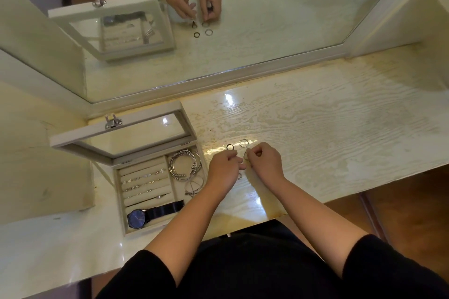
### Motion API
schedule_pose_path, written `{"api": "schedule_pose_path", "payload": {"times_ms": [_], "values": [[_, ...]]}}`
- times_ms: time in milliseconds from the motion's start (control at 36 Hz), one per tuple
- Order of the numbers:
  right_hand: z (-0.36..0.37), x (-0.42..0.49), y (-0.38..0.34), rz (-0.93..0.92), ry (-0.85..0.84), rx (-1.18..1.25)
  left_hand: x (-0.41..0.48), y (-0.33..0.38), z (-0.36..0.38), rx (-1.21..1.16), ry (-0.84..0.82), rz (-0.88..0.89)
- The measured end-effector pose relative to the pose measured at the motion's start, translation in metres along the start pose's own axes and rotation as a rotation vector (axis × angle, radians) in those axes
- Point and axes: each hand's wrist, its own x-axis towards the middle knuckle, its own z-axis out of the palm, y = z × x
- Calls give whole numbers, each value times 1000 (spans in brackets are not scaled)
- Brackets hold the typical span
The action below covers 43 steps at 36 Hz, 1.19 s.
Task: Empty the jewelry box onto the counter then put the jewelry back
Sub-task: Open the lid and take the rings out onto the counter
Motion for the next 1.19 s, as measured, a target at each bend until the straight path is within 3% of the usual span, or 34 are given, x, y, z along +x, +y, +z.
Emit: {"api": "schedule_pose_path", "payload": {"times_ms": [278, 583, 833, 1194], "values": [[43, -39, -40, -234, -183, -28, -23, -19, -66, -139, 112, -21], [95, -70, -59, -446, -418, -243, -45, -66, -139, -173, 328, -100], [123, -81, -67, -526, -485, -398, -58, -82, -161, -158, 298, -170], [139, -84, -76, -767, -458, -865, -59, -81, -170, -120, 193, -173]]}}
